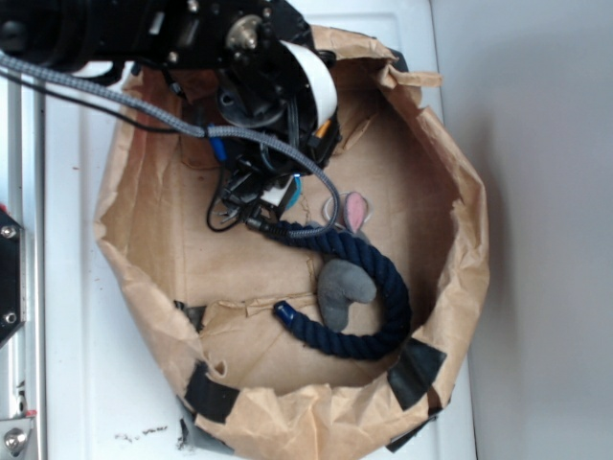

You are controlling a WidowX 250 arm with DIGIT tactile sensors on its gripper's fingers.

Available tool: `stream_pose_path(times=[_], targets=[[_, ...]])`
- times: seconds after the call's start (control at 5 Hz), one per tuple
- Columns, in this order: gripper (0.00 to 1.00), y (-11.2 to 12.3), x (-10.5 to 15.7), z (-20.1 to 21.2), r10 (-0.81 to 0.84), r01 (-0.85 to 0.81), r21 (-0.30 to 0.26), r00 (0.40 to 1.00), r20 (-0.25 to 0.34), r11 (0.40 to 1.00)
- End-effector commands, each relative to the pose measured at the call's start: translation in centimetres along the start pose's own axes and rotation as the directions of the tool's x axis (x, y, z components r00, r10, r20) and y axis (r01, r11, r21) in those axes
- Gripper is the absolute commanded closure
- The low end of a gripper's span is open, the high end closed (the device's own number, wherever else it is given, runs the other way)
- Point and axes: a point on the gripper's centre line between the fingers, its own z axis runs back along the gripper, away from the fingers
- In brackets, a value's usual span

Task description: Grab the blue ball.

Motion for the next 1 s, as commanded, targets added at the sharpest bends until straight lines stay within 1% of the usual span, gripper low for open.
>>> stream_pose_path(times=[0.0, 0.2, 0.4, 0.6, 0.8], targets=[[1.00, -0.1, 2.3, 4.6, 0.015, -0.014, -0.032, 0.999, 0.030, 0.999], [1.00, 0.5, 2.4, 7.6, 0.019, -0.018, -0.115, 1.000, 0.005, 0.993], [1.00, 0.7, 2.8, 8.8, 0.024, -0.026, -0.149, 1.000, -0.016, 0.989], [1.00, 0.4, 3.5, 9.3, 0.048, -0.046, -0.129, 0.999, 0.011, 0.991], [0.00, 0.4, 3.5, 8.4, 0.026, -0.027, -0.079, 1.000, -0.010, 0.997]])
